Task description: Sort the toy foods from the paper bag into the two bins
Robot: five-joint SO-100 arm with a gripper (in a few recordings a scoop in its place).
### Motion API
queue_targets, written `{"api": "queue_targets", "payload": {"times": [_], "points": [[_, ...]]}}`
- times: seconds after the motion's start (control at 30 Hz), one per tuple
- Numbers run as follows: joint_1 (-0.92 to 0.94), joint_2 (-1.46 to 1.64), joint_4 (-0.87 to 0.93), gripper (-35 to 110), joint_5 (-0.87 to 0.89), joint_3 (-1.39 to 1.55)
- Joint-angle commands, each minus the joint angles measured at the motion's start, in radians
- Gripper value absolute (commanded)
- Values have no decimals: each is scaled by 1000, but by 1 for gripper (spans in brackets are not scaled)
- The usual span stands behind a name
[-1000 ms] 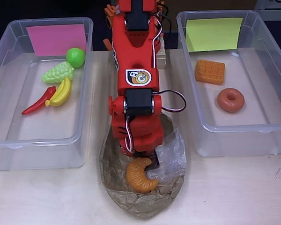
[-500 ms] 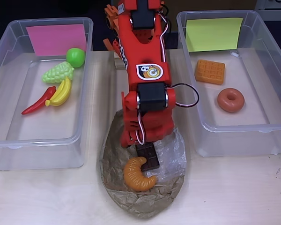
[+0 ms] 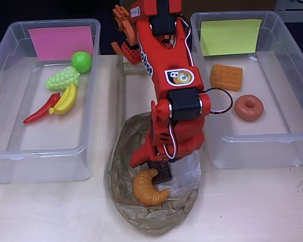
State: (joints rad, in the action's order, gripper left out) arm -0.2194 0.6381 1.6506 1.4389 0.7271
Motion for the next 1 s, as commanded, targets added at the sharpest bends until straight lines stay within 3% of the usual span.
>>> {"api": "queue_targets", "payload": {"times": [0.0, 0.3, 0.6, 0.77, 0.97], "points": [[-23, -12, -25, 42, 28, -25], [-8, -126, -51, 40, 40, -71], [20, -124, 43, 12, 14, -135], [43, -54, 178, 7, -2, -167], [66, 224, 184, 6, -49, 37]]}}
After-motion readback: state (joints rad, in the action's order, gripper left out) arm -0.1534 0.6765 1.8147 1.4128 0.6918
